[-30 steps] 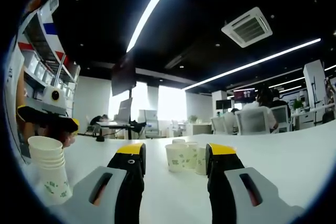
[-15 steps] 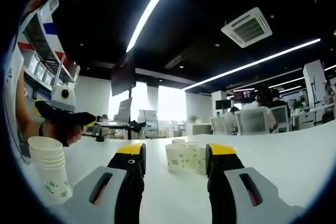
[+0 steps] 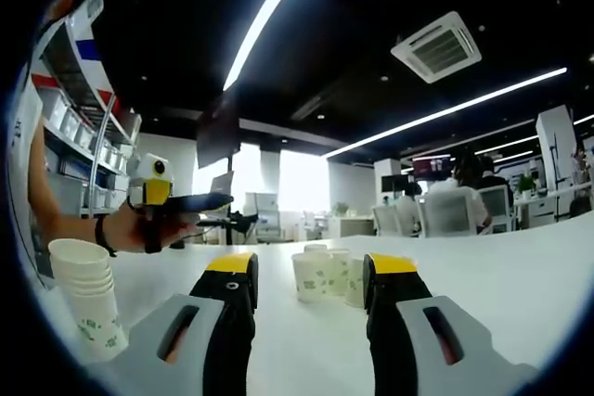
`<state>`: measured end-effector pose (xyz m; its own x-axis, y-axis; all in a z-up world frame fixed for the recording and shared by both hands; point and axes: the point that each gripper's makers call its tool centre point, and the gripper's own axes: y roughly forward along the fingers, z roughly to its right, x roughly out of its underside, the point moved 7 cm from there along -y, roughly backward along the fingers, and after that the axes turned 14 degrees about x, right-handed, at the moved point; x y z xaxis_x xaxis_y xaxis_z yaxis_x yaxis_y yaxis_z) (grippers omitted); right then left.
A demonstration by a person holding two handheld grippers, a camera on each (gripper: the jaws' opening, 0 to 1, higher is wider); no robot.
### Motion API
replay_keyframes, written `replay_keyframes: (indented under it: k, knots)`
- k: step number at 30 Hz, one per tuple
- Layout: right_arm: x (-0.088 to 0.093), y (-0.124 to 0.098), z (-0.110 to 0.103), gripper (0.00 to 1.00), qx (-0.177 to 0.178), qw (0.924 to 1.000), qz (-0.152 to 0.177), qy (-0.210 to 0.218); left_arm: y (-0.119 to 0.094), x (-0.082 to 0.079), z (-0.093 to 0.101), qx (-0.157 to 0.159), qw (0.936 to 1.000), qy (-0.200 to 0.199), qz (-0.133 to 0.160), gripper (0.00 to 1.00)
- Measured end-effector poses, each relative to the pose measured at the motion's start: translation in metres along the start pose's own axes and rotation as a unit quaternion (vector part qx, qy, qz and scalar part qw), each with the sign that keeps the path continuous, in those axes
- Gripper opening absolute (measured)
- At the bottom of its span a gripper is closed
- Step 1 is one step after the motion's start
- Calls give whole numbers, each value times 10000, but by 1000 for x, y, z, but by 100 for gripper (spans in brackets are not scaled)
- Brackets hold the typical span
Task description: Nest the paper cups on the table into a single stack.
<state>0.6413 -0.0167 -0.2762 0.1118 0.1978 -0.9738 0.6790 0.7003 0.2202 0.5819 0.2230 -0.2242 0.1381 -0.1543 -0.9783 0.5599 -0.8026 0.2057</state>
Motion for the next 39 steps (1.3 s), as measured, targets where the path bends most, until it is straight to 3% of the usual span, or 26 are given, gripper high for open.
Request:
replay_keyframes:
  k: [8, 14, 21, 31, 39]
  knots:
    - [2, 1, 0, 48, -9, 10000, -27, -8, 4, 26, -44, -428, 9987, 44, -271, 66]
    - [3, 1, 0, 48, -15, 10000, -49, -15, 2, 50, -64, -742, 9966, -26, -364, 66]
    - [4, 2, -1, 48, -29, 10000, -55, -9, -7, 70, -62, -879, 9950, -6, -473, 65]
    - [4, 2, -3, 48, -56, 10000, -71, -32, -4, 75, -54, -865, 9940, 212, -630, 64]
    - [2, 1, -2, 48, -52, 10000, -47, -23, -7, 79, -56, -901, 9938, 113, -644, 64]
